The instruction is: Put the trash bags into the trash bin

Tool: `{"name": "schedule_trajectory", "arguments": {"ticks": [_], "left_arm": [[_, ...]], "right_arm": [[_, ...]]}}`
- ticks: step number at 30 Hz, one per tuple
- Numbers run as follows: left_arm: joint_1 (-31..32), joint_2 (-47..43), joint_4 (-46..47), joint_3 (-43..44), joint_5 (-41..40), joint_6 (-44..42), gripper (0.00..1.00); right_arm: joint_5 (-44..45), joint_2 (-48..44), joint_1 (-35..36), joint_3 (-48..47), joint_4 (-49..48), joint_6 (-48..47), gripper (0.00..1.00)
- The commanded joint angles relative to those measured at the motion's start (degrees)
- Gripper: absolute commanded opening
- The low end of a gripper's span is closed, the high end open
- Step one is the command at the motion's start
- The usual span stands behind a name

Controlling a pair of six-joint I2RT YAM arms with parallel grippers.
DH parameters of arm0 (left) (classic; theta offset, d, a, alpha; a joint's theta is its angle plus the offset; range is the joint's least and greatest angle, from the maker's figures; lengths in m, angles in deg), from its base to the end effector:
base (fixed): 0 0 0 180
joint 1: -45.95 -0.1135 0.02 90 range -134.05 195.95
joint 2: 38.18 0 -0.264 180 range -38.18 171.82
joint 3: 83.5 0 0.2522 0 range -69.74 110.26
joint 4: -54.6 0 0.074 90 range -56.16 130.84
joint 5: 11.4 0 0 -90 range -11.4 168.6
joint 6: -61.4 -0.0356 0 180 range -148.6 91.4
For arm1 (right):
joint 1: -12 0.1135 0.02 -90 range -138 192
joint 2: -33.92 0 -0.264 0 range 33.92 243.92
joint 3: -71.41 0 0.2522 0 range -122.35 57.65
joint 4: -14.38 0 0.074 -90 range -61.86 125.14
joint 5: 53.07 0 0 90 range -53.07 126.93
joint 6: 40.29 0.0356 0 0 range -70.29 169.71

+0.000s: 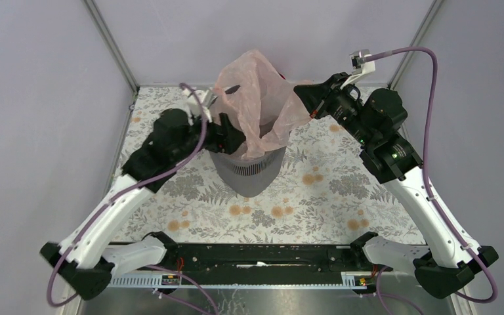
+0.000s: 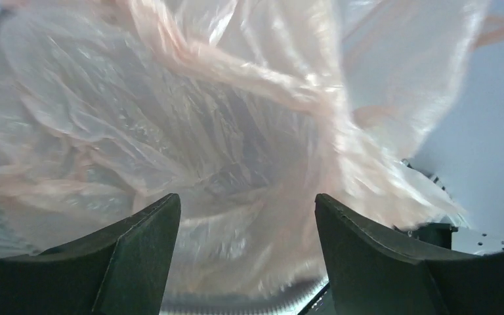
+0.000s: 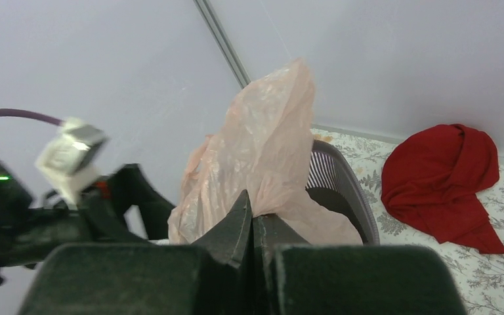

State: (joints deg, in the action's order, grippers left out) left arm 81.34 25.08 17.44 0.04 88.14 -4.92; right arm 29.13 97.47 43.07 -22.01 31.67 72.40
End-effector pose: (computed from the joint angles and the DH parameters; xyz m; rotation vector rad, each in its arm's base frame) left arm 0.1940 -0.1451 0.4050 0.3189 1.9273 -0.8544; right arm 0.1926 0.1217 0.4993 -0.2216 1.3909 0.8770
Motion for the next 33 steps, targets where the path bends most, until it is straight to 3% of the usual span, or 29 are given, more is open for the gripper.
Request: {"name": "schedule_trajectory", "arguments": {"ticks": [1, 6, 11, 16, 17, 20, 21, 26, 30, 33], "left_arm": [[-0.5, -7.4, -8.8, 3.8, -7.2, -2.1, 0.80], [-3.8, -7.9, -14.7, 8.5, -5.4, 0.4, 0.87], [-11.5, 0.9, -18.9, 23.5, 0.6, 10.5, 0.91], [-18.4, 7.6, -18.6, 28.1, 2.4, 15.4, 0.93], [-20.5, 8.4, -17.6, 27.8, 5.3, 16.0, 0.92], [-24.4, 10.2, -15.6, 26.1, 14.2, 17.7, 0.66], [-24.7, 10.0, -15.2, 25.2, 15.1, 18.4, 0.63], [-25.0, 5.9, -9.3, 15.3, 12.1, 22.4, 0.66], [-24.9, 9.4, -6.0, 14.8, 19.0, 24.6, 0.62], [-24.6, 10.4, -4.9, 15.1, 18.7, 24.4, 0.60]], "right_arm": [[-0.1, -0.2, 0.0, -1.6, -1.7, -2.1, 0.00], [-0.1, -0.8, 0.0, -0.9, -2.4, -2.5, 0.00], [-0.3, -0.7, 0.0, -1.2, -2.2, -2.6, 0.00], [-0.5, -1.2, 0.0, -1.4, -1.9, -2.6, 0.00], [-0.4, -1.4, 0.0, -1.3, -1.9, -2.6, 0.00], [-0.1, -1.9, 0.0, -0.9, -2.0, -2.5, 0.00], [-0.1, -2.1, 0.0, -0.9, -2.0, -2.5, 0.00], [-0.1, -2.6, 0.0, -0.9, -2.5, -2.4, 0.00], [-0.4, -2.6, 0.0, -0.9, -2.4, -2.0, 0.00], [-0.5, -2.6, 0.0, -0.9, -2.0, -1.7, 0.00]]}}
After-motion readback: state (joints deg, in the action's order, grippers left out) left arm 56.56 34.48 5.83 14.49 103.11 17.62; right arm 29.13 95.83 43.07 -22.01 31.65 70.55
